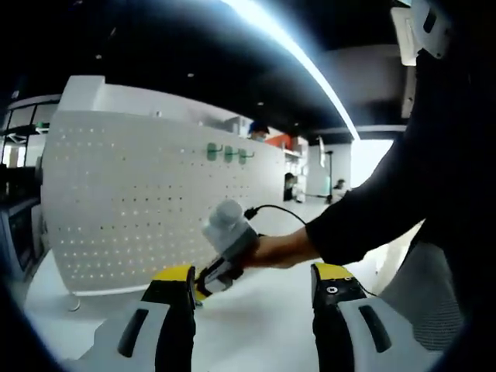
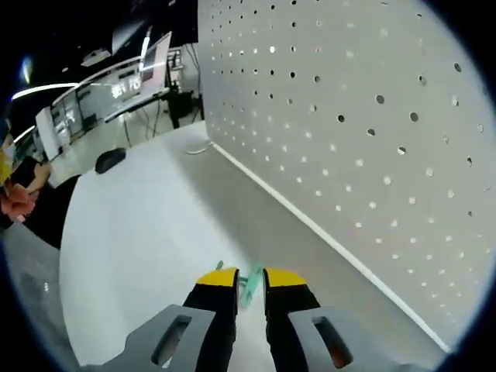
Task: Insert the hook assembly into the mounting plate slot until the hook locks in place.
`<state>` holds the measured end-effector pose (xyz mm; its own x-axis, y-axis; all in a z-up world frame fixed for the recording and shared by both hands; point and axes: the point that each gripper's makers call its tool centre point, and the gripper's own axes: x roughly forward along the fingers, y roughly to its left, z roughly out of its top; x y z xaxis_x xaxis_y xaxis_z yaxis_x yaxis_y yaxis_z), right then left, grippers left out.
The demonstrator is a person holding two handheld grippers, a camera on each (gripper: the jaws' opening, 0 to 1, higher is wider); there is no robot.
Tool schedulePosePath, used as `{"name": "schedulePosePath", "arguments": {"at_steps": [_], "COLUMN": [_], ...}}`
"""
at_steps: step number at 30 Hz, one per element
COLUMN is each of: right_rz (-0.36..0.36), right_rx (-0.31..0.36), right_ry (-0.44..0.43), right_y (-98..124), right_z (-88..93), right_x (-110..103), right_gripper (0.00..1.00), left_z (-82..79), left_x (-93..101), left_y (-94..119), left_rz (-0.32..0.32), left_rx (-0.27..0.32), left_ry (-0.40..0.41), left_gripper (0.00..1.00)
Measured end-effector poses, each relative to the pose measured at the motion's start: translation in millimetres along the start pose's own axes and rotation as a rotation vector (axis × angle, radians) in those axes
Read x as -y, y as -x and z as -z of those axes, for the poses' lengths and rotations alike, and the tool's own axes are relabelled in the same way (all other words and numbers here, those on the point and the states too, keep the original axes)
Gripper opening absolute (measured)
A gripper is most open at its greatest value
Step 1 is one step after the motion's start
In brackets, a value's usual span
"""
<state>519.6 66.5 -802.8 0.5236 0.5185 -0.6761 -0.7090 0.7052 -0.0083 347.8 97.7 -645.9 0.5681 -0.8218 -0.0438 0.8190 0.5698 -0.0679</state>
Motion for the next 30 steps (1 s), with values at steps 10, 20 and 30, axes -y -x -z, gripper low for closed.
{"name": "schedulePosePath", "arguments": {"at_steps": [10, 20, 30], "right_rz": [0.002, 0.017, 0.024], "right_rx": [-0.029, -0.04, -0.052], "right_ry": [-0.001, -0.004, -0.004], "right_y": [-10.3, -14.3, -5.8], "right_z": [0.5, 3.1, 9.2], "right_x": [-1.3, 4.5, 11.5], "right_gripper": [0.09, 0.05, 0.01], "left_z": [-0.6, -0.3, -0.7], "left_x": [-0.8, -2.3, -2.7], "left_y": [1.1, 0.9, 0.3], "left_rz": [-0.003, -0.011, -0.011], "left_rx": [0.002, 0.002, 0.004], "left_ry": [0.001, 0.005, 0.007], "left_gripper": [0.6, 0.6, 0.6]}}
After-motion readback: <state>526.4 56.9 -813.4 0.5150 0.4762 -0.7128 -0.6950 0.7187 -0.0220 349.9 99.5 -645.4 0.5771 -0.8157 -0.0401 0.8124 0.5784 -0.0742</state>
